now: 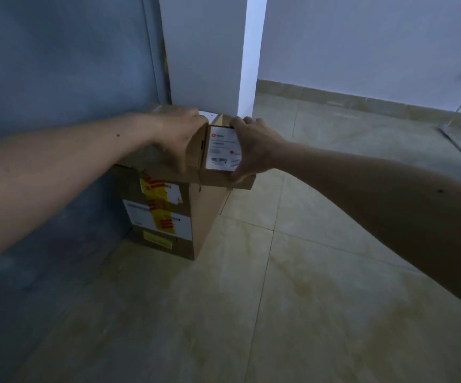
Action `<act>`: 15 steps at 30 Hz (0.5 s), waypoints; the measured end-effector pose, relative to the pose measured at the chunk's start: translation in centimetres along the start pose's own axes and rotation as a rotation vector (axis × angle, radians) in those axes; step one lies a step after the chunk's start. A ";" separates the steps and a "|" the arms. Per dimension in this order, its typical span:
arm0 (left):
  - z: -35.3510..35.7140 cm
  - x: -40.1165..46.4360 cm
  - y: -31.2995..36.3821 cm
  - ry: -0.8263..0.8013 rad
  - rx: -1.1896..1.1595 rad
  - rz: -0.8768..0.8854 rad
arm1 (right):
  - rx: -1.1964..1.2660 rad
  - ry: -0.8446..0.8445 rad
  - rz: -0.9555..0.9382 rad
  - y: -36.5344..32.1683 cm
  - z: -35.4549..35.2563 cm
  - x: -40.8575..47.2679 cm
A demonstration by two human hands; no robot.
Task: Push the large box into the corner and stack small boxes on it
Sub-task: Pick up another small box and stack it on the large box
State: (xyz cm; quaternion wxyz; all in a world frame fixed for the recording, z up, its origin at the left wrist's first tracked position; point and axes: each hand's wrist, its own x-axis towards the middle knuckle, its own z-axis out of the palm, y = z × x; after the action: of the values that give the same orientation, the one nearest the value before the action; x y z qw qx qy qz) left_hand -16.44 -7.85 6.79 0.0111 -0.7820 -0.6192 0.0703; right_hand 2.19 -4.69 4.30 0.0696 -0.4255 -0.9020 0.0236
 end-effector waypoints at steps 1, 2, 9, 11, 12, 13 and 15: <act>-0.3 0.1 -1.0 -0.003 0.016 -0.016 | 0.016 0.006 -0.008 -0.6 0.0 1.0; -0.3 0.2 -1.9 -0.015 0.018 -0.031 | 0.030 0.007 -0.013 -1.2 0.1 1.8; 2.1 0.9 -7.1 -0.117 -0.054 -0.076 | 0.090 -0.078 0.015 -4.3 3.2 6.7; 3.0 1.4 -7.9 -0.147 -0.036 -0.081 | 0.094 -0.085 0.017 -4.6 4.0 7.4; 3.1 1.8 -8.3 -0.155 -0.025 -0.083 | 0.102 -0.082 0.021 -4.6 4.3 7.8; 3.2 2.0 -8.7 -0.167 -0.018 -0.084 | 0.114 -0.082 0.027 -4.5 4.6 8.2; 3.1 2.5 -9.4 -0.196 -0.010 -0.076 | 0.135 -0.082 0.030 -4.5 5.1 8.8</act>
State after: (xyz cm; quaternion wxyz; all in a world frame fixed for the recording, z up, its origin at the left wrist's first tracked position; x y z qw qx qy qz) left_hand -25.36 -3.42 4.42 -0.0509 -0.7474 -0.6468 0.1429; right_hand -7.52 -0.71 0.68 0.0611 -0.4318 -0.8940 0.1030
